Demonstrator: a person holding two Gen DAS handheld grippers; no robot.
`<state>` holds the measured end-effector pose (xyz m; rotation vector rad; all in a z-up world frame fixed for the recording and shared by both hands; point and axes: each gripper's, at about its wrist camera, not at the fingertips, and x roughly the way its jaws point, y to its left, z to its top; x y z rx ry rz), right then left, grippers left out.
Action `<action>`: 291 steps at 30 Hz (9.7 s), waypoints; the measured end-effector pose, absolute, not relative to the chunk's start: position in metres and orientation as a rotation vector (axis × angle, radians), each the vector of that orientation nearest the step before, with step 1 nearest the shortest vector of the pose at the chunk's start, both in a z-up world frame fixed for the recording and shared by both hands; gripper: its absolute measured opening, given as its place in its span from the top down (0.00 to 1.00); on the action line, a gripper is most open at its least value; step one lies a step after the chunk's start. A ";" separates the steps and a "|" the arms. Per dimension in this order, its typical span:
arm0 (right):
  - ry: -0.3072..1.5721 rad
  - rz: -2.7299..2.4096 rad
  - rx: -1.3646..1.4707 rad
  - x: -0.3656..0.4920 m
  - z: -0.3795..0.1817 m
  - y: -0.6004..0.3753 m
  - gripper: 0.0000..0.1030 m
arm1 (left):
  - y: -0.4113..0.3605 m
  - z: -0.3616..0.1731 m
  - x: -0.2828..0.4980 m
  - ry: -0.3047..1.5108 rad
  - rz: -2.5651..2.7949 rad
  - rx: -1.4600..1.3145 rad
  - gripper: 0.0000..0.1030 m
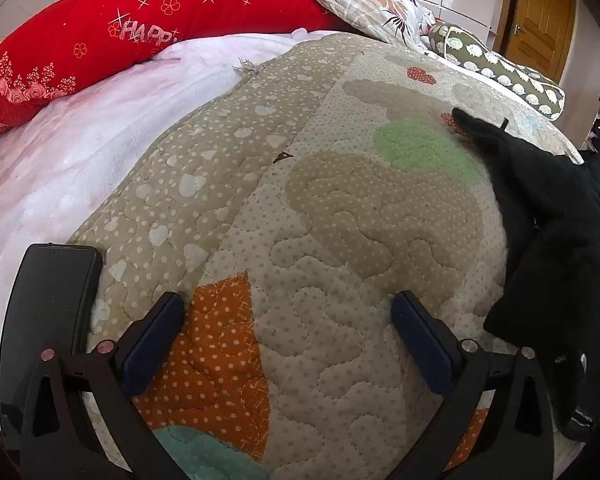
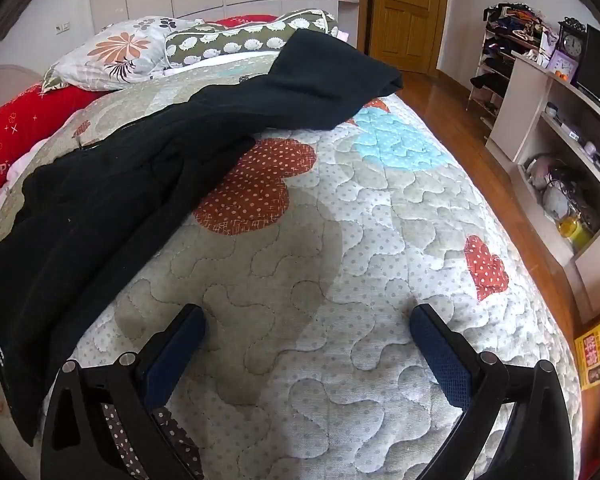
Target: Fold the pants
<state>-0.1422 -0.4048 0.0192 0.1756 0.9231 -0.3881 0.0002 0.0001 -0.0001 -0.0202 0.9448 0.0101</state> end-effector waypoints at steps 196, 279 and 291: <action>0.764 -0.369 0.346 -0.301 0.068 -0.469 0.87 | -0.026 0.052 -0.110 0.961 -0.398 -0.200 0.80; 0.698 0.277 -0.050 -0.192 0.127 -0.328 0.91 | -0.051 0.125 -0.054 0.729 -0.740 0.210 0.74; 0.840 0.264 0.117 -0.223 0.059 -0.310 0.73 | -0.002 0.052 -0.097 0.968 -0.658 0.037 0.74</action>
